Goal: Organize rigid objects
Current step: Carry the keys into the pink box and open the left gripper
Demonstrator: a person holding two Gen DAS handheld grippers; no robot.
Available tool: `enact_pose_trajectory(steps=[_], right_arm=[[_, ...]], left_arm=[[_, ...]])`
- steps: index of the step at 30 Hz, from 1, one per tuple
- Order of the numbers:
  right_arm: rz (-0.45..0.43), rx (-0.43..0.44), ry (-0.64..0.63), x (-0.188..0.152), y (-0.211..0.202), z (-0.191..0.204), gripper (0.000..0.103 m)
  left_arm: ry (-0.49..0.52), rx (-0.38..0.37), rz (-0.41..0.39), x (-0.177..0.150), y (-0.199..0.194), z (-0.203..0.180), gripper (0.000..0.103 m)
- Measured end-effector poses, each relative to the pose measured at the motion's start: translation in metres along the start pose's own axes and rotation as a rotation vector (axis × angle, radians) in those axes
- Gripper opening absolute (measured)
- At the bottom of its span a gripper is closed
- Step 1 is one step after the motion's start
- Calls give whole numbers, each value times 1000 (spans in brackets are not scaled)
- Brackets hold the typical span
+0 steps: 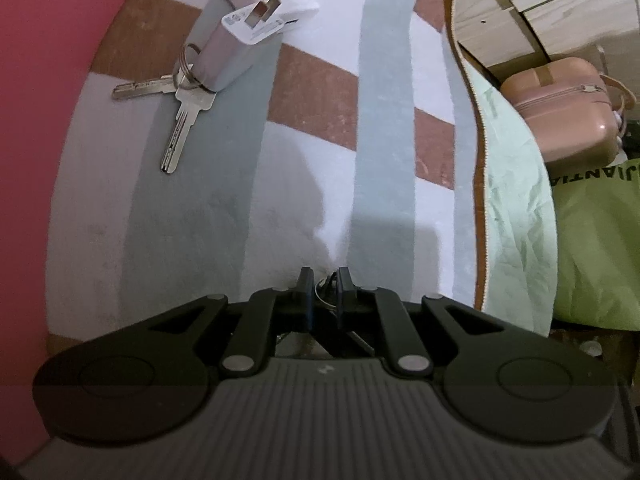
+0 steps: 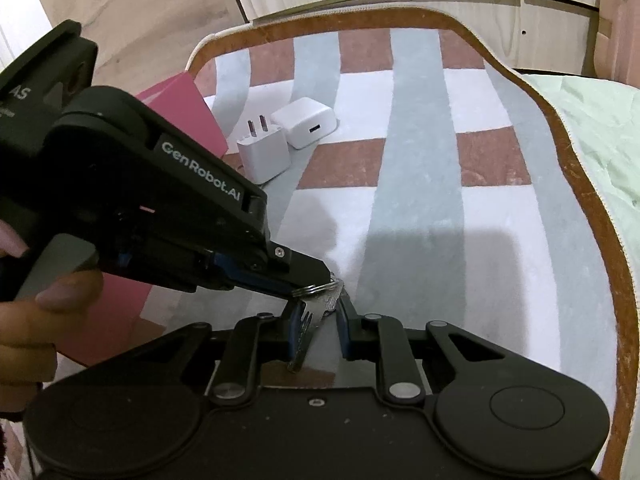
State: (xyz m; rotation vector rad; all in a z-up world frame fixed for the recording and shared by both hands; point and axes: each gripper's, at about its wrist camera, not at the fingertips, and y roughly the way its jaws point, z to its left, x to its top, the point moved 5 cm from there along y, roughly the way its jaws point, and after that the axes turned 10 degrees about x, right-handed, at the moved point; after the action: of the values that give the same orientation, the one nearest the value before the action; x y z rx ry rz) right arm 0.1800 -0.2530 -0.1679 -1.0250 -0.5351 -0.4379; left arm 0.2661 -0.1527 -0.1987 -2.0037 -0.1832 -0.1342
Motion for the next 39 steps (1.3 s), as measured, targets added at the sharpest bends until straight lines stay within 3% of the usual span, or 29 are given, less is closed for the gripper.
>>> enact_pose_trajectory(steps=[8, 10, 11, 23, 28, 31, 39], right_arm=[[-43, -14, -88, 10, -18, 23, 23], [-51, 4, -125, 14, -24, 35, 9], [-52, 11, -135, 17, -27, 42, 7], [-179, 71, -320, 58, -75, 121, 4], [-207, 104, -438, 78, -87, 164, 4], [-201, 161, -501, 85, -81, 190, 4], [-123, 282, -609, 88, -20, 243, 4]], left_arm=[[1, -62, -25, 0, -31, -2, 9], [-14, -77, -42, 0, -42, 0, 11], [-28, -91, -43, 0, -48, 0, 12], [-24, -152, -223, 0, -164, 10, 11], [-9, -127, -329, -2, -222, 22, 11], [16, -51, -389, -5, -252, 37, 11], [-68, 95, -440, -2, -273, 112, 11]])
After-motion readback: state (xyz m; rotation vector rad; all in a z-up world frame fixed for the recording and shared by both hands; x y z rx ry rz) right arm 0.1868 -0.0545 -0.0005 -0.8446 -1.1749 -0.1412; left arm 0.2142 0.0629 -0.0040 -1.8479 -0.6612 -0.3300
